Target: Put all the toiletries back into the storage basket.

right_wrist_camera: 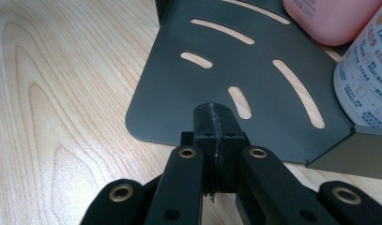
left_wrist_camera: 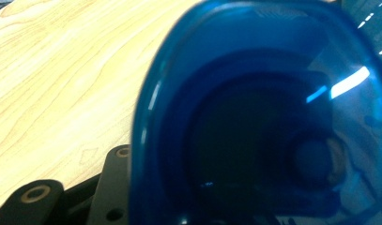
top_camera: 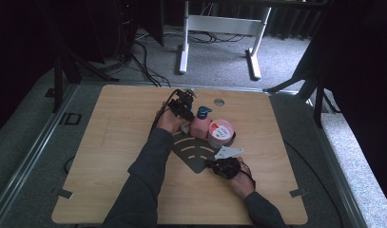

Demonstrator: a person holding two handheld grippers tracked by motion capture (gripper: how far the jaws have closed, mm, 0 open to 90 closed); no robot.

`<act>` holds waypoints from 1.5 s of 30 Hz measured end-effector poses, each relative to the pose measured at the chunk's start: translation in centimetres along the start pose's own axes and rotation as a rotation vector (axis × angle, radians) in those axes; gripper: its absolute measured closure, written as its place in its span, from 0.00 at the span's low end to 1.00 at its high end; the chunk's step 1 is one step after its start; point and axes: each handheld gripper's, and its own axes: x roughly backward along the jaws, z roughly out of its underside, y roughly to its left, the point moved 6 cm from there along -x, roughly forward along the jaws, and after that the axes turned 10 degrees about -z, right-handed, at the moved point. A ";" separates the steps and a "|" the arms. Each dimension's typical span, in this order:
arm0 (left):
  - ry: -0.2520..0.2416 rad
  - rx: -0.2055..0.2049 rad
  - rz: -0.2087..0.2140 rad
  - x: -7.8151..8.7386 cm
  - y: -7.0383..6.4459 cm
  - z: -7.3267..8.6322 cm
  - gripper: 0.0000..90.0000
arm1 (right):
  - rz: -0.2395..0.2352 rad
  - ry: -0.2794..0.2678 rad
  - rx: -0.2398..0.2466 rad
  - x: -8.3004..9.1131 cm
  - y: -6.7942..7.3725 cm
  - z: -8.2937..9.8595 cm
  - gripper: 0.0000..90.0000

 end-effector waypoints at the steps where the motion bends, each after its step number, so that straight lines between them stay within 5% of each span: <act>1: 0.000 0.000 0.000 0.0 0.0 0.0 0.61 | 0.000 0.000 0.000 0.0 0.0 0.0 1.00; 20: -0.031 0.046 0.038 0.0 0.2 -0.2 0.56 | 0.001 0.000 0.002 0.0 0.0 0.0 1.00; 45: -0.017 0.020 0.019 2.3 0.5 1.1 0.44 | 0.002 0.000 0.001 0.0 0.0 0.0 1.00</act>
